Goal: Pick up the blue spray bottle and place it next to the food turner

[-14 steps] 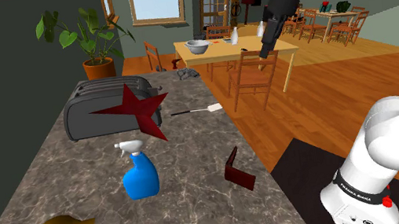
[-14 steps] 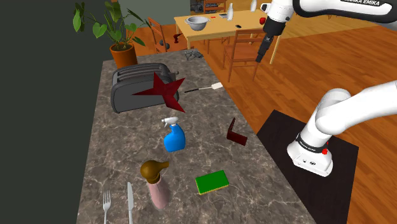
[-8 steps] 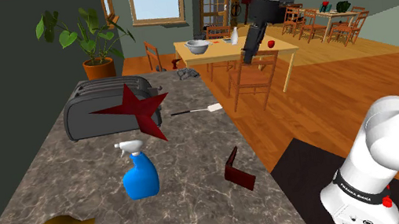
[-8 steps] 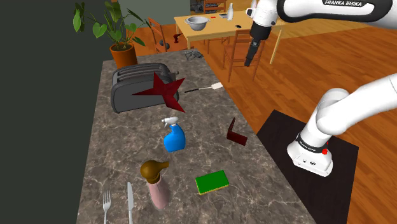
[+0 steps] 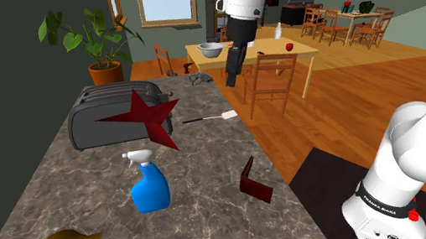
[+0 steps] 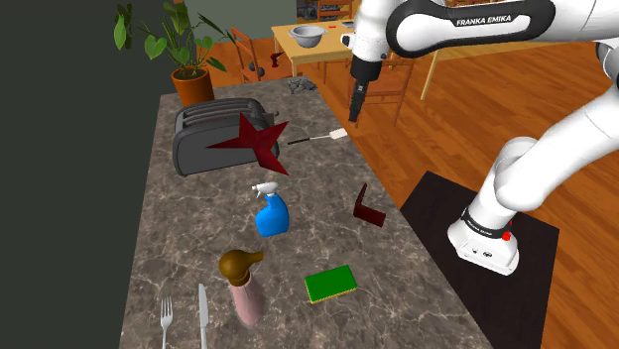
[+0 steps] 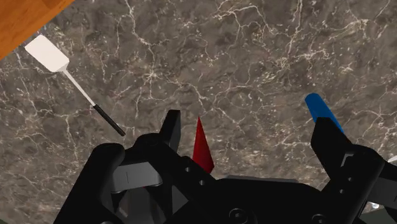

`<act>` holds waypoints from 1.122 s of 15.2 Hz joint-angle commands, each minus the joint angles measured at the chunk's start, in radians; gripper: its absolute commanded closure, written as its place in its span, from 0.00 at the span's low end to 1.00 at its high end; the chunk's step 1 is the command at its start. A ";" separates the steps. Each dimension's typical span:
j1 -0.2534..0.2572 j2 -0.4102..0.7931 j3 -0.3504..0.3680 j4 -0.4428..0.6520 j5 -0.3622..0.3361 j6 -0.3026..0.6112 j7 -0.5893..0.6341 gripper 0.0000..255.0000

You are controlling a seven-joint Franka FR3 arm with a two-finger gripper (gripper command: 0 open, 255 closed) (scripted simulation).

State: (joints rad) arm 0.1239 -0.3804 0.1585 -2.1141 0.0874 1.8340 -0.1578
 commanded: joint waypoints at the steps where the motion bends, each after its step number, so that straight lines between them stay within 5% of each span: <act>1: 0.014 0.062 0.024 0.041 -0.005 0.013 0.002 0.00; 17: 0.160 0.593 0.190 0.455 -0.159 0.042 0.065 0.00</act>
State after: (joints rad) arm 0.2690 0.1639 0.3403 -1.7065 -0.0528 1.8825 -0.0996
